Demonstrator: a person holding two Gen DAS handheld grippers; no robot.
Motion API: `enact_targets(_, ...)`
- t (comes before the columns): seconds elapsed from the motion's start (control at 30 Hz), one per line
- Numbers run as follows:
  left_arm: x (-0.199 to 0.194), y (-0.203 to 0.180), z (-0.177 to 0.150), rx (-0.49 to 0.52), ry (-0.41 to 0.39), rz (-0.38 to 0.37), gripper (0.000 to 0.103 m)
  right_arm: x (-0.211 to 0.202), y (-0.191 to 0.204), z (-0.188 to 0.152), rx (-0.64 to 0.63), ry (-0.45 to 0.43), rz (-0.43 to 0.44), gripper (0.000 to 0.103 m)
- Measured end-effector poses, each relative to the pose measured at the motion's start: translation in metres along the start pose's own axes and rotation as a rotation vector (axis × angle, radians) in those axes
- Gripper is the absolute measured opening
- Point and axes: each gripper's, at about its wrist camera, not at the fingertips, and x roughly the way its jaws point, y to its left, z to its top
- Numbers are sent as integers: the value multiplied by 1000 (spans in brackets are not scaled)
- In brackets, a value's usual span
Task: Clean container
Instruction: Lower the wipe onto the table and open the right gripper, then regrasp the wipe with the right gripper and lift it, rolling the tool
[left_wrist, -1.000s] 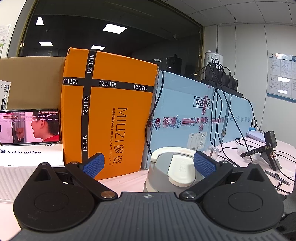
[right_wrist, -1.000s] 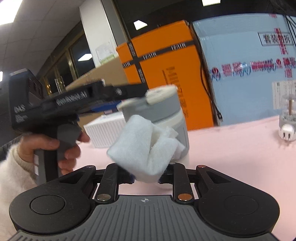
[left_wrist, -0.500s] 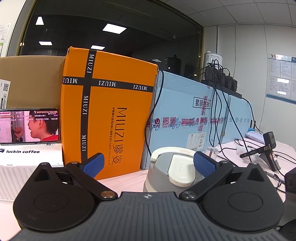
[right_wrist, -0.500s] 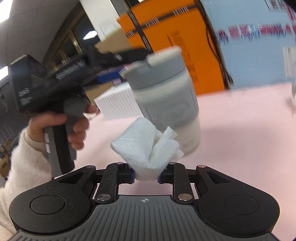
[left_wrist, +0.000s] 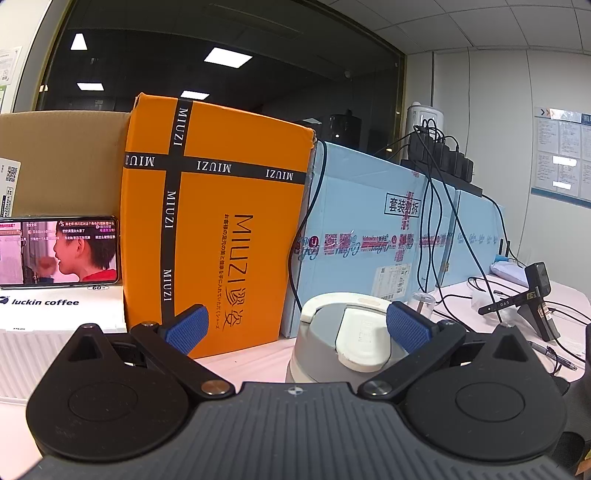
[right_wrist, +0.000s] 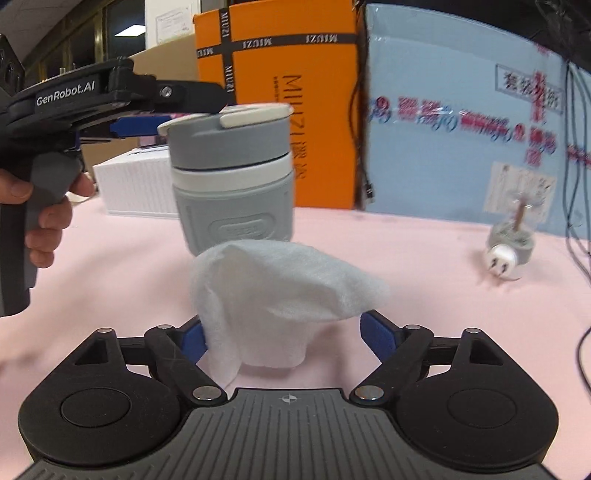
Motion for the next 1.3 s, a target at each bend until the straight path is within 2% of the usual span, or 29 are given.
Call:
enact_targets(0.17,0,0,0,0,-1,0,103,-5,-4,1,-16,-31,-39,92)
enact_targets(0.27,0,0,-1,1,-2,0,103,0,-6,2,2,-29,13,92)
enact_targets(0.33,0,0,-1,2,-1,1,103,8,-11,-1,44,13,53,89)
enact_targets(0.4,0,0,-1,1,-1,0,103,10,-15,-6,87,52,52,89)
enact_targets(0.53,2,1,-2,-6,-1,-5,103,-9,-22,-9,102,6,88,89)
enact_targets(0.63,3,2,-2,-6,-2,-6,103,-30,-27,-4,62,-40,126,92)
enact_targets(0.8,3,1,-2,-3,-3,-5,103,-66,-29,1,-130,-58,142,92)
enact_targets(0.87,3,1,-2,-4,-3,-5,103,-73,-35,0,-165,-43,125,95)
enact_targets(0.93,3,3,-2,-4,-3,-6,103,-69,-45,-3,-142,-13,112,95)
enact_targets(1.03,2,3,-2,-1,-4,-3,103,-49,-61,-12,-71,42,179,95)
enact_targets(1.1,2,2,-2,2,-5,-1,103,-34,-65,-20,-38,78,188,95)
enact_targets(1.23,1,4,-2,-3,-5,-5,103,-18,-55,-27,-69,112,187,87)
enact_targets(1.3,2,5,-2,-9,-4,-9,103,-19,-49,-27,-90,105,216,74)
